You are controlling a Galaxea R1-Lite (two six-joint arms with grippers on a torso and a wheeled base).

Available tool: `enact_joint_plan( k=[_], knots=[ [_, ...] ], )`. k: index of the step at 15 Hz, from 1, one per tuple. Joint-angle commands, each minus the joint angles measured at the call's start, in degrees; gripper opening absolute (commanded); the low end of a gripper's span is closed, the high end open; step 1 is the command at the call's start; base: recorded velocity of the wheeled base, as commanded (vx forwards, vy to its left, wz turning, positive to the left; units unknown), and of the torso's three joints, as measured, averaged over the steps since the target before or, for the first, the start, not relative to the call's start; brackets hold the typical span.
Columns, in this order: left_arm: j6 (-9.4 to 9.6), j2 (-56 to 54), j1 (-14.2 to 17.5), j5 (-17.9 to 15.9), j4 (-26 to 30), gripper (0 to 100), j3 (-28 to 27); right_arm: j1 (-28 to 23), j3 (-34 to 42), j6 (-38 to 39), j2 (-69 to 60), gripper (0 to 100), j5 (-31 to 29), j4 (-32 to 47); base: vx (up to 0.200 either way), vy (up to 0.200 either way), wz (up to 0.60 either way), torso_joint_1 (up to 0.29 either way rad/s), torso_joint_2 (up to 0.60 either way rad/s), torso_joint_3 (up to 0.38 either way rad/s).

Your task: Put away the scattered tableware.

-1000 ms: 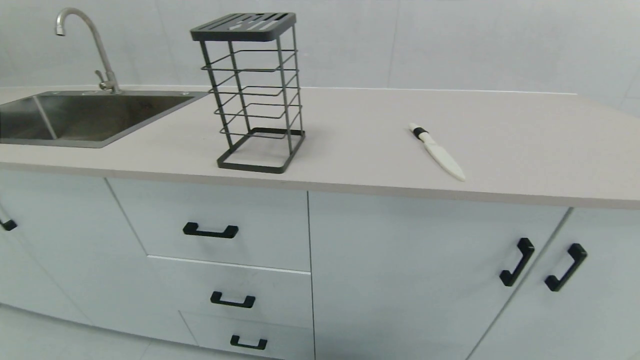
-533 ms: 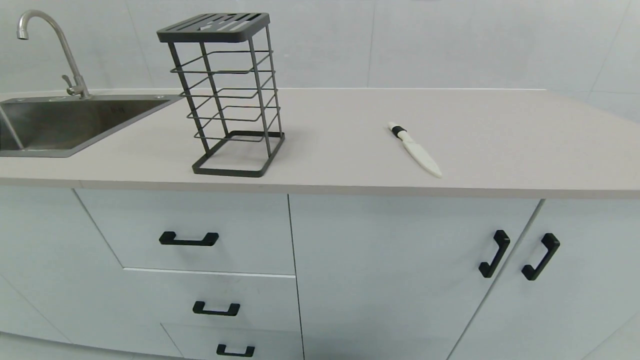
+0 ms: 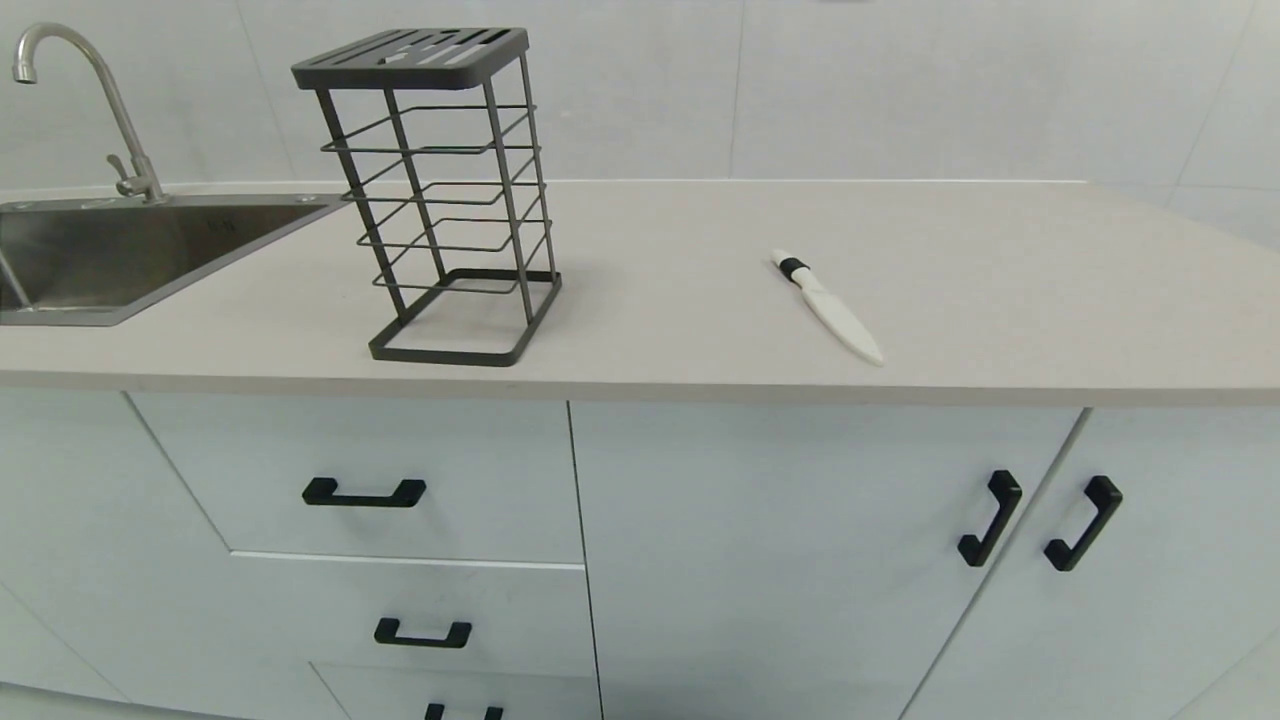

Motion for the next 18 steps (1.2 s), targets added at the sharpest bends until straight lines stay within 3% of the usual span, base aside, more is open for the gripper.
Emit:
enact_joint_plan(
  k=[1, 7, 18],
  knots=[
    [0.0, 0.07, 0.0, 0.02, -0.05, 100, 0.0, 0.01, 0.01, 0.02, 0.1, 100, 0.01, 0.0, 0.0, 0.0, 0.0, 0.0, 0.0, 0.0],
    [-0.09, 0.07, 0.0, 0.02, 0.04, 100, 0.0, 0.01, 0.01, 0.02, 0.1, 100, 0.01, 0.0, 0.0, 0.0, 0.0, 0.026, -0.02, -0.006],
    [-0.26, 0.07, 0.0, 0.02, 0.04, 100, 0.0, 0.01, 0.01, 0.02, 0.02, 100, 0.01, 0.09, 0.0, 0.0, 0.0, 0.211, -0.45, -0.208]
  ],
)
